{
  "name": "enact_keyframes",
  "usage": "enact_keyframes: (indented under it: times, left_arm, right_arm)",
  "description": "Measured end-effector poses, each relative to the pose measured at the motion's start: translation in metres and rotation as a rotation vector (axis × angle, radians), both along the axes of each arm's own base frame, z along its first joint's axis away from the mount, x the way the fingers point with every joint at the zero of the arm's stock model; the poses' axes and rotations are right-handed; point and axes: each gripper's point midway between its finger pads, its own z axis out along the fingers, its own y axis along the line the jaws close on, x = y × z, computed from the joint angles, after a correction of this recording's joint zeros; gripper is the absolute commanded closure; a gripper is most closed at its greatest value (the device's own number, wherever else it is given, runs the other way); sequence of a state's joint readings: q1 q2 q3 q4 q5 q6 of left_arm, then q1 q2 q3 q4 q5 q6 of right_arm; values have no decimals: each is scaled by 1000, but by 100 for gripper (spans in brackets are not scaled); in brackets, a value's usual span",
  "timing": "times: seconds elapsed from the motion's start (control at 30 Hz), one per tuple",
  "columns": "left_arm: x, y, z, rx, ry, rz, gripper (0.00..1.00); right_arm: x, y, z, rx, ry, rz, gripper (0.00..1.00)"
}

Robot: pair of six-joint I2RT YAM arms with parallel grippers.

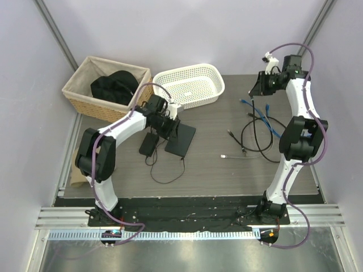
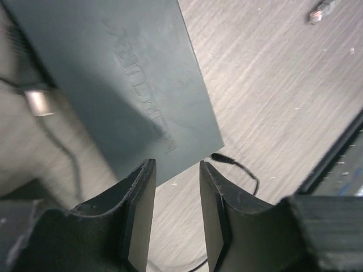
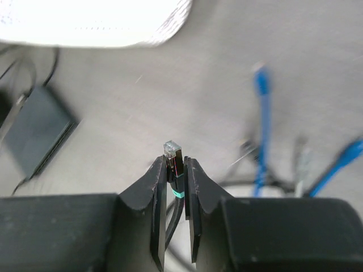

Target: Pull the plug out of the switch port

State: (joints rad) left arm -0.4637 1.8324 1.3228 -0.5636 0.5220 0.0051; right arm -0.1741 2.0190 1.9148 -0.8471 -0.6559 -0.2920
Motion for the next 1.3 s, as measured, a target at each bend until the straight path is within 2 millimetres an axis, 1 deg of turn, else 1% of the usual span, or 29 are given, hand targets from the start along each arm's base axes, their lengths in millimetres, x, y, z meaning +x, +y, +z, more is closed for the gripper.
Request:
enact_keyframes:
  times: [0.07, 0.1, 0.17, 0.2, 0.27, 0.3, 0.33, 0.37, 0.4, 0.43, 0.47, 0.5, 0.57, 0.6, 0.67, 0.73, 0.77, 0.8, 0.83, 0.87, 0.9, 0.93, 0.97, 1.0, 1.03, 1.1, 1.13, 1.2, 1.3]
  left_arm:
    - [5, 4, 8, 23, -52, -23, 59]
    - [6, 7, 12, 36, -75, -35, 59]
    - [9, 12, 17, 62, -113, -57, 57]
    - [10, 15, 20, 78, -135, -71, 51]
    - [9, 21, 25, 107, -165, -98, 43]
    - [9, 24, 29, 122, -177, -109, 35]
    - [10, 28, 32, 135, -186, -112, 23]
    - [11, 32, 35, 148, -203, -116, 13]
    - [12, 35, 40, 157, -219, -116, 1]
    - [13, 39, 45, 164, -235, -115, 0]
    - [15, 44, 53, 167, -259, -102, 0]
    - [18, 50, 62, 169, -285, -89, 0]
    - [24, 59, 81, 170, -341, -54, 0]
    - [28, 65, 94, 170, -375, -31, 0]
    - [37, 74, 122, 164, -449, 20, 0]
    - [43, 84, 151, 153, -528, 72, 0]
    - [43, 90, 164, 148, -560, 99, 0]
    - [41, 97, 175, 144, -586, 127, 0]
    - [39, 102, 183, 141, -608, 147, 0]
    - [34, 109, 190, 140, -627, 170, 0]
    - [29, 117, 194, 139, -643, 192, 0]
    - [22, 125, 195, 138, -648, 217, 0]
    - [15, 135, 192, 145, -645, 246, 0]
    - [8, 145, 188, 151, -639, 275, 0]
    - [1, 154, 181, 157, -627, 307, 0]
    - [-14, 176, 162, 183, -594, 365, 0]
    - [-23, 185, 152, 193, -576, 392, 0]
    - [-39, 200, 136, 215, -545, 442, 0]
    - [-60, 215, 124, 233, -529, 499, 0]
  right_arm:
    - [21, -10, -1, -14, -24, -48, 98]
    - [29, -13, -7, -18, -24, -68, 89]
    - [40, -14, -28, -16, 8, -103, 69]
    - [43, -14, -41, -13, 34, -120, 43]
    - [46, -15, -63, -20, 81, -149, 28]
    - [47, -15, -69, -26, 94, -160, 1]
    - [49, -18, -73, -43, 99, -171, 0]
    - [49, -19, -72, -52, 102, -183, 0]
    - [51, -21, -69, -64, 91, -186, 0]
    - [57, -23, -59, -75, 56, -188, 0]
    - [61, -25, -43, -88, 2, -195, 0]
    - [61, -26, -25, -95, -43, -199, 0]
    - [52, -24, 21, -103, -165, -209, 0]
    - [41, -20, 48, -104, -230, -214, 0]
    - [11, -13, 108, -100, -372, -239, 0]
    - [-22, 1, 162, -113, -517, -266, 0]
    - [-40, 13, 181, -120, -575, -270, 0]
    - [-58, 26, 191, -125, -610, -266, 0]
    - [-68, 37, 193, -127, -621, -258, 0]
    - [-85, 52, 191, -125, -623, -233, 0]
    - [-97, 61, 184, -124, -609, -216, 0]
    - [-104, 63, 176, -129, -587, -218, 0]
    - [-110, 59, 166, -142, -555, -234, 0]
    - [-115, 52, 153, -160, -517, -259, 0]
    - [-116, 48, 136, -178, -466, -274, 0]
    - [-122, 40, 104, -213, -367, -296, 0]
    - [-126, 37, 92, -228, -326, -298, 0]
    - [-133, 35, 80, -243, -277, -296, 0]
    - [-137, 36, 82, -239, -276, -296, 0]
